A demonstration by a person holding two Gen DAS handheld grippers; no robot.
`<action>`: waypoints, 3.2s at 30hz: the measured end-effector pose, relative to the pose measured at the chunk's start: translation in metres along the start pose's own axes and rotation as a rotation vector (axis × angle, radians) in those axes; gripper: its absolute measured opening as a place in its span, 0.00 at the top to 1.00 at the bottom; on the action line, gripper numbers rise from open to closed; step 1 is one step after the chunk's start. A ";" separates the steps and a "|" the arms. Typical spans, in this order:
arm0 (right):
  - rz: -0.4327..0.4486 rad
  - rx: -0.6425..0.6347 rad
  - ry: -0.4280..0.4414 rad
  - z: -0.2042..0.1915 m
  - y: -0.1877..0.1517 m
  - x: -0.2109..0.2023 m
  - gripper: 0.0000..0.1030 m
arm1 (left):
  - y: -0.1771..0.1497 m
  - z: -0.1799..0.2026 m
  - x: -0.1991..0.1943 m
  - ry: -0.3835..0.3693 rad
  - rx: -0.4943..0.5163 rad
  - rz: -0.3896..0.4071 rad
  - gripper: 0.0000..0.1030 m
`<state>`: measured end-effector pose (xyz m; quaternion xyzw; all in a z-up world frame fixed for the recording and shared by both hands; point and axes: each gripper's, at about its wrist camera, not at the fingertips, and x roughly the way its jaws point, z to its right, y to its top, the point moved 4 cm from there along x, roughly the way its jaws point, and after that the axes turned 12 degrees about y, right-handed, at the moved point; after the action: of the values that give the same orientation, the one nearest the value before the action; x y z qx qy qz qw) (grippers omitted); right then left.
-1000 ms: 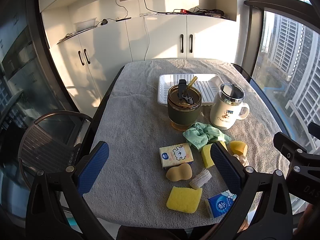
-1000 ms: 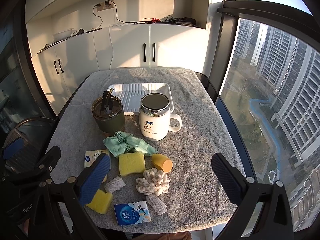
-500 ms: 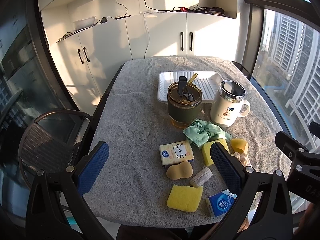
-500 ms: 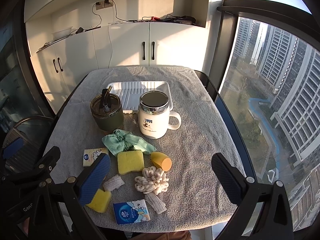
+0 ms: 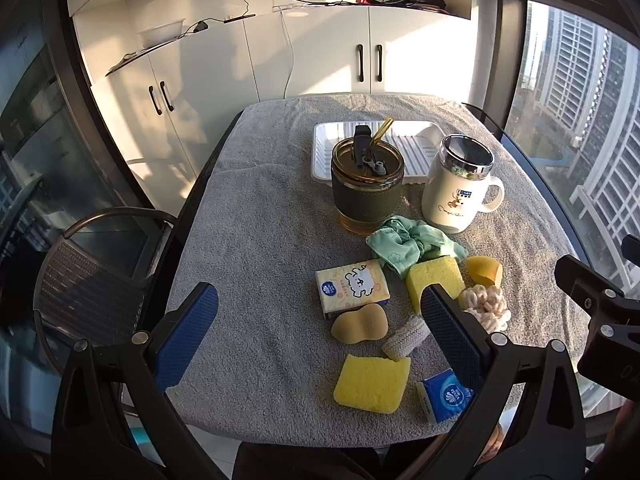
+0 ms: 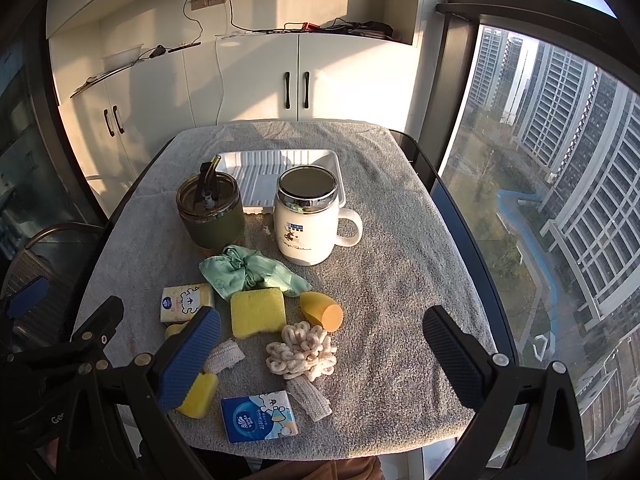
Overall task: Organize soft objects
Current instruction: 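Grasp the yellow sponge with the left tool while the right tool grasps the blue tissue pack, then carry the yellow sponge and blue tissue pack toward the white tray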
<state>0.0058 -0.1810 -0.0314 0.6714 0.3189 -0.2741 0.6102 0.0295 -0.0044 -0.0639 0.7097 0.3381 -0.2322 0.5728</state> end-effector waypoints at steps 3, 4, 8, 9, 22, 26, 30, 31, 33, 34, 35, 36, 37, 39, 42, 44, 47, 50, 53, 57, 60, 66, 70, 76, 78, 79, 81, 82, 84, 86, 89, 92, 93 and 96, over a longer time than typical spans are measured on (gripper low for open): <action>-0.019 -0.008 0.005 0.000 -0.008 0.005 0.00 | -0.010 0.002 0.009 0.001 0.019 -0.027 0.00; -0.028 -0.010 0.006 0.001 -0.011 0.008 0.00 | -0.014 0.003 0.013 0.004 0.027 -0.040 0.00; -0.077 -0.008 0.013 0.007 -0.029 0.024 0.00 | -0.035 0.010 0.031 0.006 0.066 -0.098 0.00; -0.089 -0.004 0.021 0.009 -0.034 0.028 0.00 | -0.041 0.013 0.036 0.005 0.083 -0.116 0.00; -0.135 -0.217 0.152 -0.012 -0.102 0.043 0.00 | -0.096 0.051 0.078 -0.142 0.162 -0.285 0.00; -0.110 -0.284 0.171 -0.020 -0.113 0.039 0.00 | -0.104 0.054 0.093 -0.166 0.138 -0.326 0.00; -0.124 -0.295 0.227 -0.025 -0.124 0.046 0.00 | -0.110 0.055 0.100 -0.135 0.133 -0.301 0.01; -0.132 -0.288 0.242 -0.025 -0.126 0.049 0.01 | -0.111 0.055 0.099 -0.137 0.135 -0.285 0.03; -0.146 -0.272 0.276 -0.026 -0.132 0.056 0.07 | -0.113 0.054 0.096 -0.140 0.123 -0.256 0.09; -0.150 -0.262 0.291 -0.026 -0.135 0.059 0.08 | -0.110 0.050 0.097 -0.142 0.120 -0.237 0.13; -0.150 -0.255 0.298 -0.027 -0.138 0.062 0.10 | -0.110 0.049 0.095 -0.155 0.118 -0.222 0.22; -0.148 -0.252 0.298 -0.027 -0.140 0.065 0.10 | -0.110 0.047 0.093 -0.155 0.116 -0.206 0.34; -0.148 -0.257 0.299 -0.029 -0.143 0.069 0.10 | -0.109 0.046 0.091 -0.152 0.113 -0.189 0.40; -0.138 -0.279 0.305 -0.034 -0.147 0.073 0.10 | -0.110 0.044 0.089 -0.165 0.105 -0.181 0.40; -0.103 -0.295 0.296 -0.038 -0.150 0.076 0.11 | -0.110 0.040 0.089 -0.183 0.098 -0.164 0.41; -0.073 -0.287 0.297 -0.039 -0.151 0.077 0.11 | -0.111 0.038 0.088 -0.190 0.095 -0.155 0.41; -0.060 -0.280 0.247 -0.038 -0.149 0.083 0.11 | -0.110 0.032 0.088 -0.212 0.072 -0.141 0.43; -0.067 -0.315 0.202 -0.038 -0.150 0.088 0.11 | -0.108 0.026 0.085 -0.220 0.058 -0.117 0.43; -0.070 -0.323 0.210 -0.042 -0.152 0.092 0.14 | -0.105 0.020 0.080 -0.216 0.055 -0.093 0.43; -0.063 -0.358 0.204 -0.053 -0.152 0.099 0.24 | -0.101 0.013 0.077 -0.220 0.045 -0.073 0.43; -0.050 -0.357 0.214 -0.056 -0.150 0.099 0.25 | -0.097 0.010 0.075 -0.219 0.034 -0.064 0.43; 0.053 -0.355 0.245 -0.058 -0.138 0.077 0.25 | -0.088 0.003 0.070 -0.195 0.022 -0.040 0.43; 0.096 -0.346 0.225 -0.054 -0.124 0.068 0.25 | -0.077 -0.002 0.068 -0.181 0.010 -0.022 0.43; 0.122 -0.244 0.182 -0.023 -0.096 0.069 0.25 | -0.060 -0.011 0.075 -0.143 -0.016 -0.013 0.43; 0.127 -0.186 0.176 -0.007 -0.085 0.071 0.25 | -0.053 -0.014 0.080 -0.132 -0.026 -0.016 0.43; 0.133 -0.156 0.167 0.001 -0.079 0.072 0.25 | -0.049 -0.016 0.082 -0.126 -0.033 -0.016 0.43; 0.134 -0.094 0.142 0.020 -0.067 0.077 0.25 | -0.042 -0.021 0.088 -0.110 -0.043 -0.013 0.43; 0.131 -0.053 0.127 0.032 -0.062 0.080 0.25 | -0.039 -0.023 0.091 -0.098 -0.050 -0.011 0.43; 0.120 0.018 0.111 0.053 -0.053 0.087 0.25 | -0.032 -0.029 0.098 -0.083 -0.066 -0.010 0.43; 0.104 0.067 0.076 0.072 -0.045 0.094 0.25 | -0.024 -0.035 0.107 -0.059 -0.079 -0.010 0.43; 0.085 0.134 0.056 0.097 -0.035 0.106 0.25 | -0.011 -0.045 0.121 -0.021 -0.092 -0.006 0.43; 0.069 0.201 0.043 0.122 -0.024 0.119 0.25 | 0.003 -0.056 0.137 0.023 -0.103 0.003 0.43; 0.065 0.223 0.042 0.130 -0.020 0.124 0.25 | 0.008 -0.060 0.143 0.039 -0.108 0.008 0.43; 0.065 0.251 0.001 0.152 -0.006 0.138 0.25 | 0.023 -0.070 0.164 0.079 -0.120 0.007 0.43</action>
<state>0.0935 -0.3193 -0.1556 0.7526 0.2602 -0.2916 0.5299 0.1512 0.0958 -0.1495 0.6839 0.3713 -0.1812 0.6013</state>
